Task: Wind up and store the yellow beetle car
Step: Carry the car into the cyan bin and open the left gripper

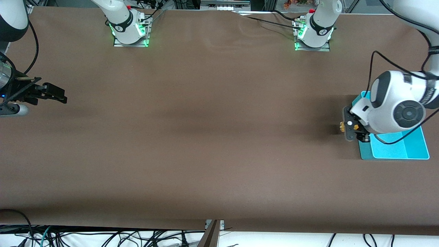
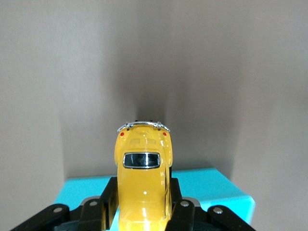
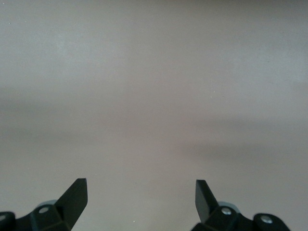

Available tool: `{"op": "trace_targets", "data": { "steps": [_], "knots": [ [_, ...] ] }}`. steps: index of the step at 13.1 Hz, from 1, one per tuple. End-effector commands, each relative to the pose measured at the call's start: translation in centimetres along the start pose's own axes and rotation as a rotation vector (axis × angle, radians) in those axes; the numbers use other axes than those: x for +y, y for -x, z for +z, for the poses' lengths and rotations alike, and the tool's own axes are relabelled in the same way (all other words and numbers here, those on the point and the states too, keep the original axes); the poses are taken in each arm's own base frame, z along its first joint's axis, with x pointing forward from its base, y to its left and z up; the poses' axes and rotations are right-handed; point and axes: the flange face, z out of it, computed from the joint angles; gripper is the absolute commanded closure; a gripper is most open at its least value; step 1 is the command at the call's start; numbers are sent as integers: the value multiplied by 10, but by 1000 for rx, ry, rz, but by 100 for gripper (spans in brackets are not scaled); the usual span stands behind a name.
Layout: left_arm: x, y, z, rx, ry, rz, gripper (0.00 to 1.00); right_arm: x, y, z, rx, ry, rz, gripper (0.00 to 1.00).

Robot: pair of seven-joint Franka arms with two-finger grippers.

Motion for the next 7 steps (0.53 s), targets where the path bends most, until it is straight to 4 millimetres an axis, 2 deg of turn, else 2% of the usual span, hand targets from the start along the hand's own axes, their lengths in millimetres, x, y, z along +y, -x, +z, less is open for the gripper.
{"op": "trace_targets", "data": {
  "steps": [1,2,3,4,5,7],
  "knots": [
    [-2,75,7,36,40,27,81,2,2,-2,8,5,-10,1],
    [0,114,27,57,63,13,81,2,2,-2,8,5,-12,1],
    [2,144,45,76,79,18,81,2,2,-2,8,5,-12,1],
    [4,164,57,81,71,31,81,2,2,-2,8,5,-12,1],
    [4,181,67,62,47,52,81,2,2,-2,8,5,-12,1],
    [-2,191,99,61,19,75,81,2,2,-2,8,5,-12,1]
  ]
}}
